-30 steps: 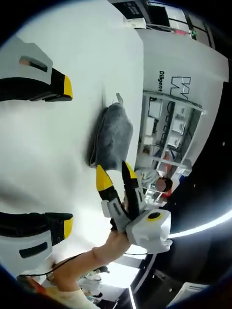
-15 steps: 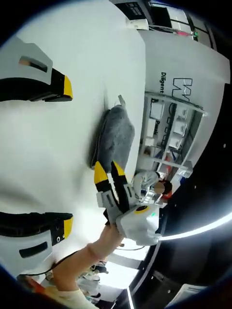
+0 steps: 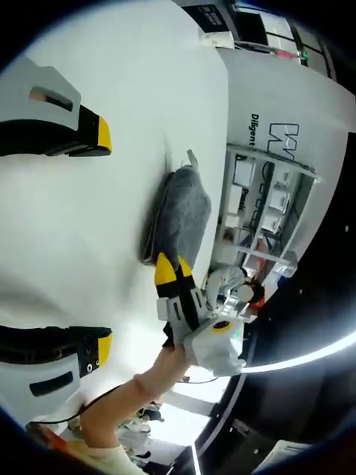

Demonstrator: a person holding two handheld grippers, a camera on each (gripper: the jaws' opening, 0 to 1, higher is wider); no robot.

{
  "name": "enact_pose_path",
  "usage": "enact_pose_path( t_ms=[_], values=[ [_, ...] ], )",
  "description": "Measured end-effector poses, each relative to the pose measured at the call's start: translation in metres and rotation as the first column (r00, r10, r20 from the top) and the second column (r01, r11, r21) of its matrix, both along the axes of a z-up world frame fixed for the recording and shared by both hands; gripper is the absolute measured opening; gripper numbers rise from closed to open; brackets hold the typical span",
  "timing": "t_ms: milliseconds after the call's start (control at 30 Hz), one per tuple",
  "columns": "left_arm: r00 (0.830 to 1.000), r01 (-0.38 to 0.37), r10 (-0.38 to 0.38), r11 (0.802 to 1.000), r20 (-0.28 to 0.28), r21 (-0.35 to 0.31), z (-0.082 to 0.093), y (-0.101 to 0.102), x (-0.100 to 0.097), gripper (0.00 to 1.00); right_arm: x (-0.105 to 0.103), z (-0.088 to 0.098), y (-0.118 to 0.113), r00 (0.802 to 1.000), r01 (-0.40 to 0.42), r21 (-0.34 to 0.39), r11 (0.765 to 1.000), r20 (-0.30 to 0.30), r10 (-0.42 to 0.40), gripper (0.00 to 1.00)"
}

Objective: Open the folded towel by lifting each exposed corner and separating the folded layers until the towel lies flat within the target outline without major curled edges

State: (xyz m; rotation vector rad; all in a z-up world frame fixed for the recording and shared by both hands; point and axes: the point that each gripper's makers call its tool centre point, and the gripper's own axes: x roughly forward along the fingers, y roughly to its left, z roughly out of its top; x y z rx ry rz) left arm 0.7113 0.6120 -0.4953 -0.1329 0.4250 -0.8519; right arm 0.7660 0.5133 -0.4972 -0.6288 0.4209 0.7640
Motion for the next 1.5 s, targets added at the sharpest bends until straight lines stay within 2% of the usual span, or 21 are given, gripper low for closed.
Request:
enact_pose_path(
  t_ms=[167,400,667,1033,1233,1367,1433,1500],
  values=[
    [1.000,0.004,-0.004,1.000,0.000,-0.017,0.001,-0.002,-0.003,0.93,0.001,0.000,0.000,1.000,-0.004,-0.010,1.000,0.008,0.004,0.04],
    [1.000,-0.004,0.004,1.000,-0.004,-0.017,-0.001,-0.001,-0.004,0.92,0.003,0.006,-0.003,1.000,0.003,0.026,1.000,0.010,-0.003,0.03],
    [1.000,-0.014,0.014,1.000,-0.004,-0.022,-0.001,0.001,-0.006,0.92,0.005,0.017,-0.002,0.999,0.013,0.085,0.996,0.037,-0.017,0.03],
    [1.000,-0.015,0.015,1.000,-0.012,-0.013,-0.005,0.001,-0.006,0.91,0.007,0.042,-0.013,0.995,0.046,0.172,0.984,0.083,-0.061,0.02],
    [1.000,-0.016,0.016,1.000,-0.016,-0.011,-0.006,0.002,-0.003,0.91,0.010,0.058,-0.015,0.991,0.048,0.250,0.967,0.106,-0.076,0.02],
    [1.000,-0.017,0.016,1.000,-0.017,-0.008,-0.006,0.002,-0.002,0.91,0.018,0.068,-0.026,0.983,0.082,0.288,0.954,0.135,-0.125,0.02],
    [1.000,-0.016,0.016,1.000,-0.017,-0.009,-0.006,0.002,-0.003,0.91,0.019,0.073,-0.031,0.979,0.094,0.315,0.945,0.144,-0.146,0.02],
    [1.000,-0.016,0.016,1.000,-0.019,-0.007,-0.007,0.002,-0.004,0.91,0.023,0.080,-0.039,0.974,0.110,0.363,0.925,0.146,-0.173,0.02]
  ],
)
